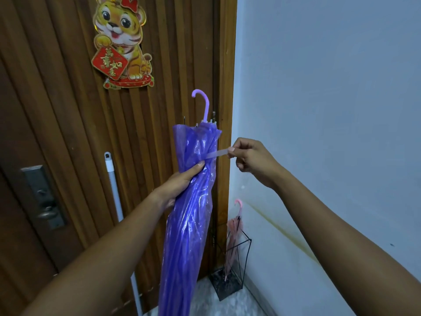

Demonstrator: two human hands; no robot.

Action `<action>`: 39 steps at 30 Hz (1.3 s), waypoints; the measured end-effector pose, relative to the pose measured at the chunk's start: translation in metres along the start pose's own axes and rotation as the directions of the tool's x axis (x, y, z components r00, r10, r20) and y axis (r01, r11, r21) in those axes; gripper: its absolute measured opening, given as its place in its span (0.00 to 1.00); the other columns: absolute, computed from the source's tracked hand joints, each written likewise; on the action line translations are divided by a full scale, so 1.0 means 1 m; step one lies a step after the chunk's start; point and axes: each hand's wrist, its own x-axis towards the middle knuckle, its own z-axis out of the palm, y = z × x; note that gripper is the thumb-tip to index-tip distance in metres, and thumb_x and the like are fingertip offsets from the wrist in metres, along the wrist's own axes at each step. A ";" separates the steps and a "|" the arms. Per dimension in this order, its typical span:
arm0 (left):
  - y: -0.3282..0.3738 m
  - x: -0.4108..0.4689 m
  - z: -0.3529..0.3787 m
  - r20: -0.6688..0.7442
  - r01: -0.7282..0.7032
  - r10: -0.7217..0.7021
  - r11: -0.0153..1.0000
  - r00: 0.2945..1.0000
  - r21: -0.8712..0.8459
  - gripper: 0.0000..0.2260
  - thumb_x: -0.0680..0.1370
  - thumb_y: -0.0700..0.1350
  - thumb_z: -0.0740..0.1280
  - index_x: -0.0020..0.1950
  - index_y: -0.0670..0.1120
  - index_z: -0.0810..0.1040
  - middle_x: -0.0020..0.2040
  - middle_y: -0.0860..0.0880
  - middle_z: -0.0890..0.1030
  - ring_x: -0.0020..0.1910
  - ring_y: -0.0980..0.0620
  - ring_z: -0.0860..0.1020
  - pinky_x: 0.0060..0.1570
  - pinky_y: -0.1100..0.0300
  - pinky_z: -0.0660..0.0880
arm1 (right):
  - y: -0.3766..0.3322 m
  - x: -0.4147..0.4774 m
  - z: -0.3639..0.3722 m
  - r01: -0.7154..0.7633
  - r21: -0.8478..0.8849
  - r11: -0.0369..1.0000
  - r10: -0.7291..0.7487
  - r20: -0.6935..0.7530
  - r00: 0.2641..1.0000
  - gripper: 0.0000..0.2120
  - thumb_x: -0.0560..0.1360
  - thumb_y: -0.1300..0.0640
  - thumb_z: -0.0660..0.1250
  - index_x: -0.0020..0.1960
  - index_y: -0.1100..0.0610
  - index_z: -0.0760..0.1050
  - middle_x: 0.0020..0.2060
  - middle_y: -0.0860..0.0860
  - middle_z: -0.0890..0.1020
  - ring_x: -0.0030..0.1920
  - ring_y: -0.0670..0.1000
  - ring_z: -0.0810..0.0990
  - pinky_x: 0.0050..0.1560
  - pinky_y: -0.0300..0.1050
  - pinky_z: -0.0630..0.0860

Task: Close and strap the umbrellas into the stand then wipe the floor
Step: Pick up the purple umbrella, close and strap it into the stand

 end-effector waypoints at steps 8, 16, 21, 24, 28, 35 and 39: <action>-0.006 -0.001 0.003 0.062 -0.004 0.005 1.000 0.998 -0.005 0.33 0.66 0.64 0.75 0.63 0.45 0.78 0.49 0.44 0.86 0.47 0.45 0.85 0.52 0.49 0.81 | 0.004 -0.002 0.003 -0.024 -0.080 0.996 0.021 -0.043 0.999 0.04 0.79 0.59 0.69 0.50 0.59 0.79 0.33 0.47 0.79 0.21 0.39 0.70 0.23 0.33 0.65; -0.006 0.001 0.002 0.073 -0.062 0.063 0.998 0.995 -0.013 0.32 0.74 0.72 0.58 0.68 0.51 0.74 0.56 0.42 0.84 0.55 0.42 0.84 0.59 0.43 0.79 | 0.006 -0.002 -0.002 0.016 -0.119 0.993 -0.004 0.107 0.994 0.05 0.76 0.56 0.73 0.49 0.57 0.85 0.42 0.44 0.86 0.45 0.36 0.83 0.36 0.31 0.77; -0.005 -0.001 -0.003 0.042 -0.076 0.077 0.997 0.996 -0.019 0.30 0.76 0.70 0.57 0.67 0.50 0.76 0.53 0.44 0.85 0.52 0.45 0.85 0.58 0.47 0.79 | 0.005 -0.004 -0.006 -0.002 -0.267 0.964 0.053 0.184 0.982 0.09 0.77 0.53 0.73 0.45 0.59 0.81 0.39 0.51 0.82 0.37 0.42 0.78 0.35 0.33 0.75; -0.006 -0.001 -0.001 0.032 -0.089 0.090 0.996 0.995 -0.013 0.29 0.76 0.70 0.58 0.67 0.51 0.76 0.53 0.44 0.86 0.51 0.45 0.85 0.58 0.47 0.79 | 0.010 -0.004 -0.004 -0.010 -0.252 0.968 0.063 0.202 0.977 0.10 0.80 0.55 0.69 0.50 0.63 0.77 0.45 0.56 0.82 0.43 0.50 0.80 0.44 0.42 0.79; -0.005 -0.001 0.002 0.047 -0.094 0.096 0.994 0.994 -0.046 0.28 0.77 0.69 0.59 0.66 0.51 0.77 0.55 0.43 0.85 0.54 0.43 0.84 0.63 0.43 0.76 | 0.014 -0.005 0.002 -0.058 -0.048 0.997 0.067 0.217 0.974 0.06 0.82 0.64 0.64 0.47 0.60 0.70 0.40 0.54 0.84 0.36 0.48 0.82 0.43 0.45 0.81; -0.005 -0.007 0.010 0.063 -0.118 0.129 0.981 0.990 -0.155 0.25 0.80 0.63 0.60 0.69 0.49 0.74 0.57 0.43 0.84 0.50 0.47 0.84 0.53 0.50 0.82 | 0.011 -0.005 0.014 -0.163 -0.016 0.986 0.164 0.150 0.975 0.13 0.79 0.47 0.69 0.55 0.54 0.71 0.32 0.44 0.78 0.25 0.42 0.68 0.28 0.36 0.63; -0.003 -0.009 0.016 0.070 -0.111 0.126 0.974 0.989 -0.197 0.21 0.82 0.59 0.61 0.64 0.46 0.79 0.53 0.43 0.85 0.46 0.47 0.85 0.51 0.52 0.82 | 0.011 -0.007 0.018 -0.157 -0.022 0.987 0.158 0.191 0.969 0.19 0.78 0.46 0.70 0.60 0.59 0.74 0.25 0.39 0.77 0.21 0.40 0.70 0.25 0.32 0.64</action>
